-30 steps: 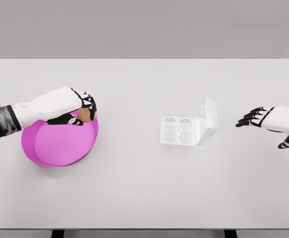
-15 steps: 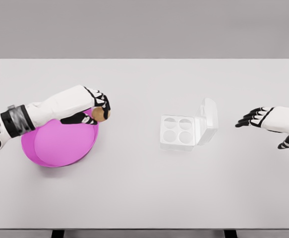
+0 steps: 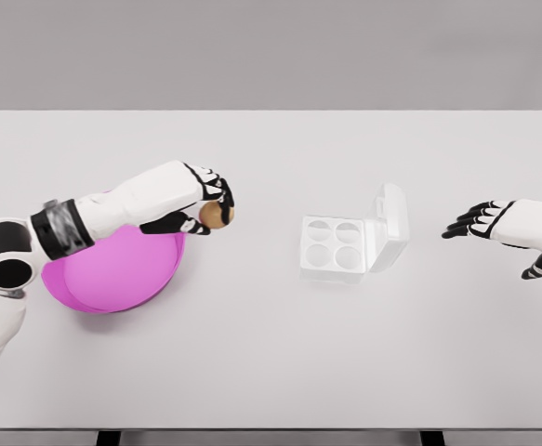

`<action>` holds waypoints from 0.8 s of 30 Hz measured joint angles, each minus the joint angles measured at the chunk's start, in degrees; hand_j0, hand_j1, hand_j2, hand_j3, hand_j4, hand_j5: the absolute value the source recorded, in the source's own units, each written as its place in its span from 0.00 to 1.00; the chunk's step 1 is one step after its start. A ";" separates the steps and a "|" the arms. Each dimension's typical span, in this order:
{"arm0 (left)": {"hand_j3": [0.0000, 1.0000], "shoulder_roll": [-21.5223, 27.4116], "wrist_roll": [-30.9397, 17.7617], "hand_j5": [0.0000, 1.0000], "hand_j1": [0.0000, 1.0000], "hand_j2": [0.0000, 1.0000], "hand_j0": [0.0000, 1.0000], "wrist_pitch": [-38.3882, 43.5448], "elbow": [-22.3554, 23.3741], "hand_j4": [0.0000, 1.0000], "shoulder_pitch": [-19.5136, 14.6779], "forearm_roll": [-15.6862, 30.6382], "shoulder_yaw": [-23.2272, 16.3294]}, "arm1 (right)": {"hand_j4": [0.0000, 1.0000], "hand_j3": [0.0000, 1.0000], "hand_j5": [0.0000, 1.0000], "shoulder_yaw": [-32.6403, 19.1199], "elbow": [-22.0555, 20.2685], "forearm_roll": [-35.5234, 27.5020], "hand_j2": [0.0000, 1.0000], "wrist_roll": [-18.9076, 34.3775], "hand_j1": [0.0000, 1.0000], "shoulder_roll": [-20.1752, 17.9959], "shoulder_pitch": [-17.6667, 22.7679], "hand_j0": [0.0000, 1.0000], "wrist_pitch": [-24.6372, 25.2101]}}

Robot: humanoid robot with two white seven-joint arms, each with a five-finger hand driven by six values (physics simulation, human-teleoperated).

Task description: Pack egg into the box and close the box lid

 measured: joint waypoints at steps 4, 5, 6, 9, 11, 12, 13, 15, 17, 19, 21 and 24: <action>0.36 -2.01 0.00 0.36 0.36 0.36 0.36 0.00 0.06 0.36 0.00 -0.19 -0.06 | 1.00 1.00 1.00 0.00 -0.02 0.00 1.00 0.00 1.00 -0.01 0.00 1.00 0.00; 0.36 -2.54 0.00 0.36 0.36 0.36 0.36 0.00 0.09 0.36 0.00 -0.23 -0.12 | 1.00 1.00 1.00 0.00 -0.01 0.00 1.00 0.00 1.00 -0.01 0.00 1.00 0.00; 0.36 -3.02 0.00 0.36 0.36 0.36 0.36 0.00 0.11 0.36 0.00 -0.28 -0.19 | 1.00 1.00 1.00 0.00 -0.02 0.00 1.00 0.00 1.00 -0.01 0.00 1.00 0.00; 0.36 -4.24 0.00 0.36 0.36 0.36 0.36 0.00 0.16 0.36 0.00 -0.46 -0.35 | 1.00 1.00 1.00 0.00 -0.04 0.00 1.00 0.00 1.00 -0.01 0.00 1.00 0.00; 0.36 -5.25 0.00 0.36 0.36 0.36 0.36 0.00 0.21 0.36 0.00 -0.62 -0.41 | 1.00 1.00 1.00 0.00 -0.06 0.00 1.00 0.00 1.00 -0.01 0.00 1.00 0.00; 0.36 -5.76 0.00 0.36 0.36 0.36 0.36 0.00 0.22 0.36 0.00 -0.68 -0.47 | 1.00 1.00 1.00 0.00 -0.07 0.00 1.00 0.00 1.00 -0.01 0.00 1.00 0.00; 0.36 -6.20 0.00 0.36 0.36 0.36 0.36 0.00 0.23 0.36 0.00 -0.71 -0.57 | 1.00 1.00 1.00 0.00 -0.08 0.00 1.00 0.00 1.00 -0.01 0.00 1.00 0.00; 0.36 -7.14 0.00 0.36 0.36 0.36 0.36 0.00 0.29 0.36 0.00 -0.80 -0.71 | 1.00 1.00 1.00 0.00 -0.08 0.00 1.00 0.00 1.00 -0.01 0.00 1.00 0.00; 0.36 -8.16 0.00 0.36 0.36 0.36 0.36 0.01 0.34 0.36 0.00 -1.15 -0.85 | 1.00 1.00 1.00 0.00 -0.12 0.00 1.00 0.00 1.00 -0.01 0.00 1.00 0.00; 0.36 -9.19 0.00 0.36 0.36 0.36 0.36 0.00 0.41 0.36 0.00 -1.62 -1.00 | 1.00 1.00 1.00 0.02 -0.17 0.00 1.00 0.00 1.00 0.01 0.00 1.00 0.00; 0.36 -10.05 0.00 0.36 0.36 0.36 0.36 0.00 0.50 0.36 0.00 -2.04 -1.13 | 1.00 1.00 1.00 0.06 -0.21 0.00 1.00 0.00 1.00 0.01 0.09 1.00 0.00; 0.36 -11.91 0.00 0.36 0.36 0.36 0.36 0.01 0.67 0.36 0.00 -3.49 -1.21 | 1.00 1.00 1.00 0.06 -0.16 -0.01 1.00 0.00 1.00 0.00 -0.09 1.00 0.00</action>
